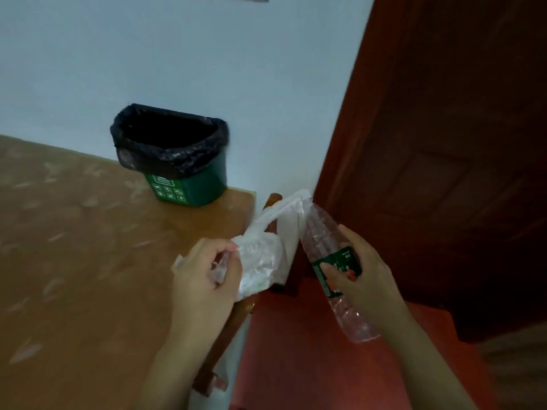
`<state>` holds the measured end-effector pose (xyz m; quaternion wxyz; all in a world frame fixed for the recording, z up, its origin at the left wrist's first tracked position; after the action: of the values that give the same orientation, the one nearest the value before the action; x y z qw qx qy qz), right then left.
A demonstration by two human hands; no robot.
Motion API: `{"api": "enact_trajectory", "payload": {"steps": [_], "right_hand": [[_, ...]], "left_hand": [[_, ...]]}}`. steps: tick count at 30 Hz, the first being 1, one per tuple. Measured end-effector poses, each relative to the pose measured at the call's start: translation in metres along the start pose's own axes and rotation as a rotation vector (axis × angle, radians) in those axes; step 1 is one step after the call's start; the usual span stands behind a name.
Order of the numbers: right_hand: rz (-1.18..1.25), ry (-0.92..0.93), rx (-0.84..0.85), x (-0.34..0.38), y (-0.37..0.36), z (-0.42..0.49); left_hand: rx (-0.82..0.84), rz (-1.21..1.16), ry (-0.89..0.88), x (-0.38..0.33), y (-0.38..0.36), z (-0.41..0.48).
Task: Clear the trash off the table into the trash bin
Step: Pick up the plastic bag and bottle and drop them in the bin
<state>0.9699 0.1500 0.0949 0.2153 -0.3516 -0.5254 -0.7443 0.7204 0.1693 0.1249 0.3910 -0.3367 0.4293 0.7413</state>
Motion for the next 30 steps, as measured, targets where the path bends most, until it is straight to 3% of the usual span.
{"api": "enact_trajectory", "payload": {"steps": [8, 16, 23, 30], "right_hand": [[0.087, 0.149, 0.201, 0.034, -0.085, 0.080], [0.130, 0.345, 0.366, 0.090, -0.155, 0.186], [0.231, 0.532, 0.470, 0.163, -0.205, 0.280], [0.112, 0.684, 0.590, 0.217, -0.270, 0.323]], "left_hand": [[-0.267, 0.174, 0.212, 0.065, 0.045, 0.031], [-0.551, 0.264, 0.353, 0.085, 0.069, 0.067], [-0.711, 0.311, 0.388, 0.088, 0.068, 0.116], [-0.865, 0.361, 0.392, 0.086, 0.065, 0.139]]}}
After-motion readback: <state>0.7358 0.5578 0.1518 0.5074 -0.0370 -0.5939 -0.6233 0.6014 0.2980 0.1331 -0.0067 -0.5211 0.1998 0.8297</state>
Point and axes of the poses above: each hand's wrist, its own z-axis towards the middle knuckle, its own y-axis out of the back of the hand, x = y × z, the point moved 9 cm from there along z, towards the middle knuckle, and after that the axes turned 7 degrees about -x, right-handed, at the moved point
